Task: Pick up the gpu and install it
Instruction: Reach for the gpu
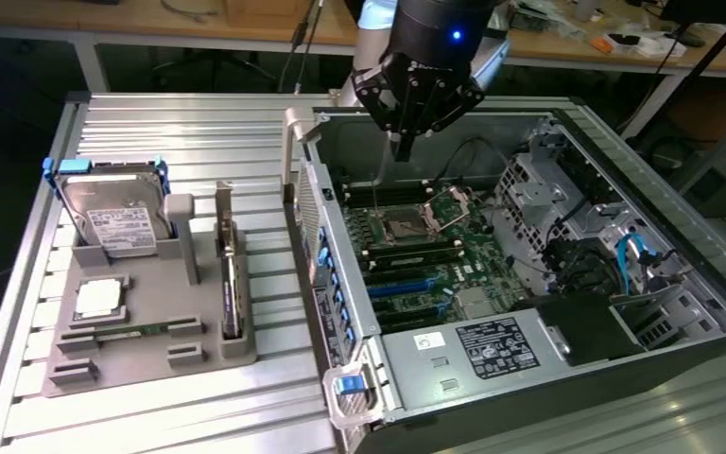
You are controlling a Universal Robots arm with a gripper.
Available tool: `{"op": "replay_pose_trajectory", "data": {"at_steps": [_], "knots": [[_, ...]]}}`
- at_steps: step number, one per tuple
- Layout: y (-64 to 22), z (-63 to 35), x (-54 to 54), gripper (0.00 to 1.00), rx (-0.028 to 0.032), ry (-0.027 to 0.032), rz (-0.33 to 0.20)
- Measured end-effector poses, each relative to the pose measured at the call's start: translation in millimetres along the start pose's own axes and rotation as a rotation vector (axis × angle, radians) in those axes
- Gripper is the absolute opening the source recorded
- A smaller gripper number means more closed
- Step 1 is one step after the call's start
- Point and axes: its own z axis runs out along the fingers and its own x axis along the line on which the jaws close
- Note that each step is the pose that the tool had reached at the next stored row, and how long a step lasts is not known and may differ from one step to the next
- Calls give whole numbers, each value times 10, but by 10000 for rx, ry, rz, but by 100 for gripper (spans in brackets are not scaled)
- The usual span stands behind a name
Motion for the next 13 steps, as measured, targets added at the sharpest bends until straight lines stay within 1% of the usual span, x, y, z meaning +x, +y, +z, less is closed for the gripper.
{"op": "replay_pose_trajectory", "data": {"at_steps": [6, 13], "knots": [[-4, -1, 48, 11, 0, 0, 1], [-6, 0, 76, 11, -1, 0, 0]]}}
